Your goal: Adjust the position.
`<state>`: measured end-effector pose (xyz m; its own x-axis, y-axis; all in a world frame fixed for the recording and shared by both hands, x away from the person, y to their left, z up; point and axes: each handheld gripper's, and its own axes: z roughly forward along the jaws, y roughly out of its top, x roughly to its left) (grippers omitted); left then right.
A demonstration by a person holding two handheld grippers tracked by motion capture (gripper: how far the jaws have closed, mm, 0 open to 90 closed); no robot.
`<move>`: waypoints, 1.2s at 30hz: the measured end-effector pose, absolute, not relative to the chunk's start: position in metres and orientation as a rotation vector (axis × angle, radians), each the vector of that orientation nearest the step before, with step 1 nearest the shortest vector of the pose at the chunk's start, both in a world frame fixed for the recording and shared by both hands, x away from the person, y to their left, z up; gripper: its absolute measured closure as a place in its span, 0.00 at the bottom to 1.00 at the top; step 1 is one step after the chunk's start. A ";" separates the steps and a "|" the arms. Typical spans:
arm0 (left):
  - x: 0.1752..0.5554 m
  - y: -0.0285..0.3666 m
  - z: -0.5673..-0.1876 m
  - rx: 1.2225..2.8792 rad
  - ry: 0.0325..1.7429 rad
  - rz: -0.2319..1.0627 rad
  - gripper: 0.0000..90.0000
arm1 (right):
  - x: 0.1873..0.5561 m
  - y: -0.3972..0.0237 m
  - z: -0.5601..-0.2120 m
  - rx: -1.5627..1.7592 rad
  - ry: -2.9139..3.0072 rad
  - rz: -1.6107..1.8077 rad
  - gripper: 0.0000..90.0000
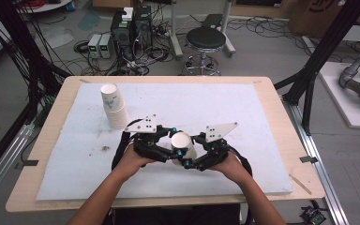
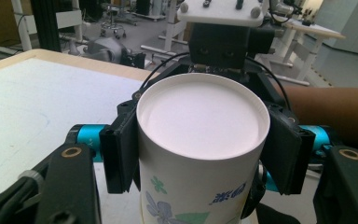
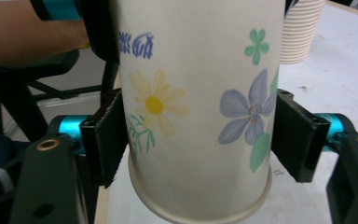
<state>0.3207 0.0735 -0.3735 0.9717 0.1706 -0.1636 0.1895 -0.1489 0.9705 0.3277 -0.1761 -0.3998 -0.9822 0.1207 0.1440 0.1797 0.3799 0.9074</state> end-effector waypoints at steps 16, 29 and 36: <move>0.319 0.077 -0.370 1.835 0.303 0.057 0.16 | 0.332 -0.181 -0.384 -0.202 -2.748 -1.530 0.44; 0.322 0.086 -0.358 1.942 0.264 0.052 0.16 | 0.337 -0.179 -0.370 -0.134 -2.862 -1.351 0.44; 0.324 0.082 -0.356 2.017 0.246 0.042 0.16 | 0.336 -0.167 -0.368 -0.064 -2.936 -1.196 0.44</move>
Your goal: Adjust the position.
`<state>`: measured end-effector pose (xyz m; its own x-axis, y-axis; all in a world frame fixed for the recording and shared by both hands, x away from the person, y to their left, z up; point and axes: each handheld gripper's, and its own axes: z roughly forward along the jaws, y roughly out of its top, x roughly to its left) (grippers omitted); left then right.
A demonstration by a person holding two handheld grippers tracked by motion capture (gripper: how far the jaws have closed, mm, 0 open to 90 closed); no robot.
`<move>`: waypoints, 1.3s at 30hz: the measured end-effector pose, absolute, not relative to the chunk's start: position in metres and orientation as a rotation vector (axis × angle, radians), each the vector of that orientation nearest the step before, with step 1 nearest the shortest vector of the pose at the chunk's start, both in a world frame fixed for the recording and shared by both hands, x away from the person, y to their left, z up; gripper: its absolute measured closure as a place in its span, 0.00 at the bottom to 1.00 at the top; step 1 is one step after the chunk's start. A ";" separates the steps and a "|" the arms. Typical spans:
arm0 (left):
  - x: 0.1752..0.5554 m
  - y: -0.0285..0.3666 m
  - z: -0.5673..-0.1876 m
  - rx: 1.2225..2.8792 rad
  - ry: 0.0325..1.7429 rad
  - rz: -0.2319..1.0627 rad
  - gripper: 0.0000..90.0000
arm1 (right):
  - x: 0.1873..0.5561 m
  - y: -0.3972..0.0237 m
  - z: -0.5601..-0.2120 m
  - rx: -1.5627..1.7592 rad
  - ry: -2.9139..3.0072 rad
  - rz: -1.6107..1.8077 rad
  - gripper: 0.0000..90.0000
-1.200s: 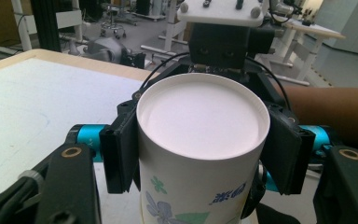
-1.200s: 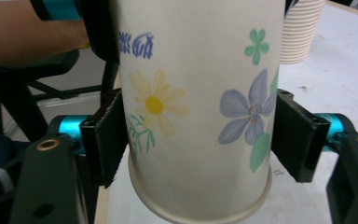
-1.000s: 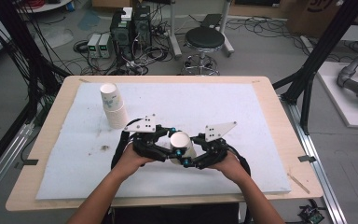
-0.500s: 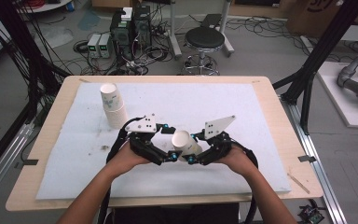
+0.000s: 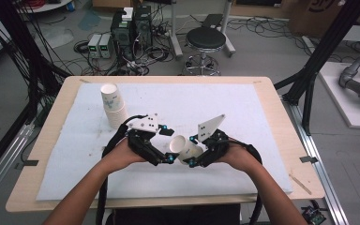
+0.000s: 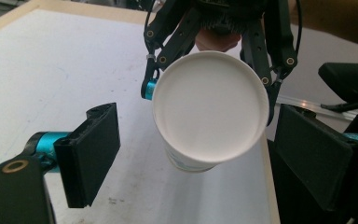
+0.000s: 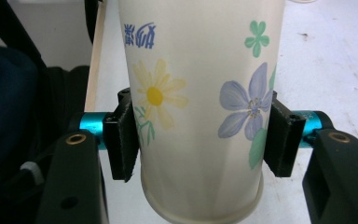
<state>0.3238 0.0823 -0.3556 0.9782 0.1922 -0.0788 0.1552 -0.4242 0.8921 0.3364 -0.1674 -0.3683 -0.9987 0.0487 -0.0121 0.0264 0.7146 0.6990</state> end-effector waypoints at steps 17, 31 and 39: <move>0.324 0.070 -0.360 2.113 0.205 0.005 0.22 | 0.336 -0.150 -0.361 -0.009 2.968 0.939 0.43; 0.327 0.061 -0.366 2.166 0.182 -0.040 0.36 | 0.335 -0.146 -0.366 -0.019 3.023 0.802 0.43; 0.325 0.058 -0.368 2.189 0.148 -0.027 0.41 | 0.332 -0.144 -0.368 -0.025 3.036 0.737 0.42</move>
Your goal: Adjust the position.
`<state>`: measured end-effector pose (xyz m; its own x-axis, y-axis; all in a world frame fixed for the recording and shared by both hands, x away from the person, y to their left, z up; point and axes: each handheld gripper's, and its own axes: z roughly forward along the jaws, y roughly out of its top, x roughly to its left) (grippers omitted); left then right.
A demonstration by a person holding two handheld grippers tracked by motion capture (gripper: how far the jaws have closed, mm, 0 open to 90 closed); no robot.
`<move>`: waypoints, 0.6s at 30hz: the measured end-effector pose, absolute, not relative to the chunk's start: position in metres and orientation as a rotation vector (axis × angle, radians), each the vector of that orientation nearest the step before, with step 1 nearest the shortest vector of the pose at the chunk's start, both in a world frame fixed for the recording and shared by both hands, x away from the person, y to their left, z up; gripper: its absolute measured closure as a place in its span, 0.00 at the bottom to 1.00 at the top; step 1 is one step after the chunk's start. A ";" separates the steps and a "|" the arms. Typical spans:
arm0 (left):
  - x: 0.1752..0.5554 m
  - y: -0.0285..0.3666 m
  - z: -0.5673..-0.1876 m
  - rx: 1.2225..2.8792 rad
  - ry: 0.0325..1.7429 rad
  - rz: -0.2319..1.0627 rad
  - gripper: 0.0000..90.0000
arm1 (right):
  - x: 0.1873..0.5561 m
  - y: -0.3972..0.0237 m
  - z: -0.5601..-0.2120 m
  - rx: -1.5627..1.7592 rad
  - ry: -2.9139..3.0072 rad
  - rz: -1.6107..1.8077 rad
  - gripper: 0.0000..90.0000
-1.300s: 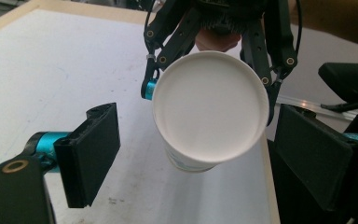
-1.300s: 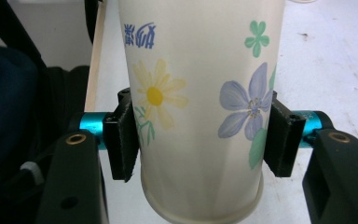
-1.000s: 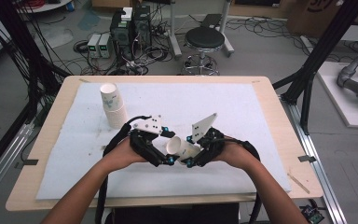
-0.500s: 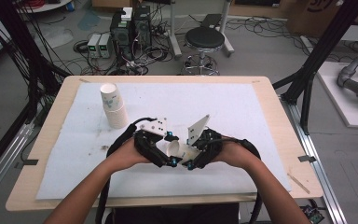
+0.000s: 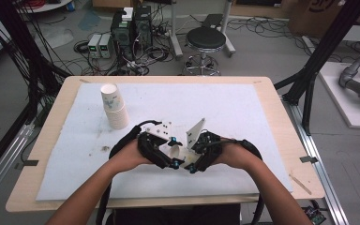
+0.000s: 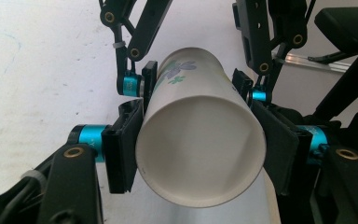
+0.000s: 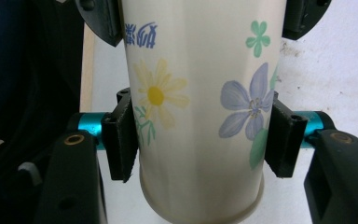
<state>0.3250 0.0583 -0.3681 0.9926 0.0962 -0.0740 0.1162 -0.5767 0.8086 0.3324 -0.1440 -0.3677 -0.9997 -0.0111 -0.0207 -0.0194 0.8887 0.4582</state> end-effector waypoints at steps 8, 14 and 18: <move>0.322 0.063 -0.364 2.134 0.133 -0.013 0.41 | 0.331 -0.163 -0.364 0.066 2.951 1.021 0.22; 0.320 0.068 -0.370 2.062 0.143 -0.014 0.41 | 0.325 -0.187 -0.361 0.125 2.847 1.225 0.22; 0.319 0.070 -0.374 2.020 0.145 -0.007 0.41 | 0.322 -0.197 -0.361 0.159 2.788 1.323 0.22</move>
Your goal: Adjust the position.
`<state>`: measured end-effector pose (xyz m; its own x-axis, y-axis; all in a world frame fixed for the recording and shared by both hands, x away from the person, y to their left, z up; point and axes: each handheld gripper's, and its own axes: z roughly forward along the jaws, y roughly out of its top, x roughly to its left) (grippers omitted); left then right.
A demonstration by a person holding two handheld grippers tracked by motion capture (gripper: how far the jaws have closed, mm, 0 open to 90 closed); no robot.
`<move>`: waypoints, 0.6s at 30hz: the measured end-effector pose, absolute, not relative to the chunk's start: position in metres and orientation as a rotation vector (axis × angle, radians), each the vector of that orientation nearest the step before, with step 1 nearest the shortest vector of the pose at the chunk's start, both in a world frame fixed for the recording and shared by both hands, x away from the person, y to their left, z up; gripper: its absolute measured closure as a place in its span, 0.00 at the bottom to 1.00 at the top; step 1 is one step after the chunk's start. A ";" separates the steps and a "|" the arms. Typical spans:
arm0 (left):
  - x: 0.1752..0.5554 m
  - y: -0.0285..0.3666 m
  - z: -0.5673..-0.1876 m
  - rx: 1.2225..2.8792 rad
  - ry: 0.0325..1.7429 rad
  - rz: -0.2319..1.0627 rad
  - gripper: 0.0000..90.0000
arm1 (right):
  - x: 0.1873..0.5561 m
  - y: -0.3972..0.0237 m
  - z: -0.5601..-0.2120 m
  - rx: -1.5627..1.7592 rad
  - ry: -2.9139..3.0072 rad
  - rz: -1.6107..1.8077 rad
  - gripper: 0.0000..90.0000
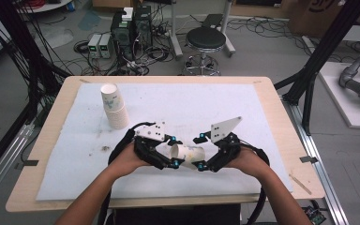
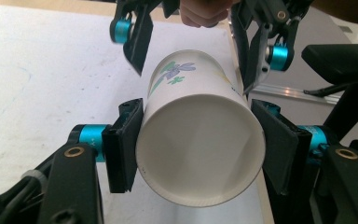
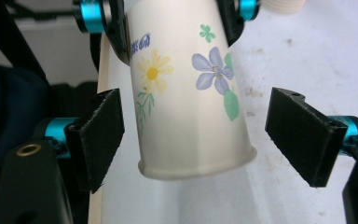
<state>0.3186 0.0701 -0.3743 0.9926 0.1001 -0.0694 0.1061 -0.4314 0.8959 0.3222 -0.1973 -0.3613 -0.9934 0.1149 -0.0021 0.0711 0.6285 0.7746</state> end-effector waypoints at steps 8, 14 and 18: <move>0.316 0.078 -0.384 1.909 0.165 0.019 0.41 | 0.314 -0.221 -0.370 0.239 2.640 1.503 0.22; 0.315 0.081 -0.389 1.853 0.172 0.029 0.41 | 0.310 -0.234 -0.379 0.303 2.577 1.580 0.22; 0.314 0.084 -0.389 1.827 0.167 0.037 0.41 | 0.309 -0.238 -0.384 0.308 2.575 1.594 0.22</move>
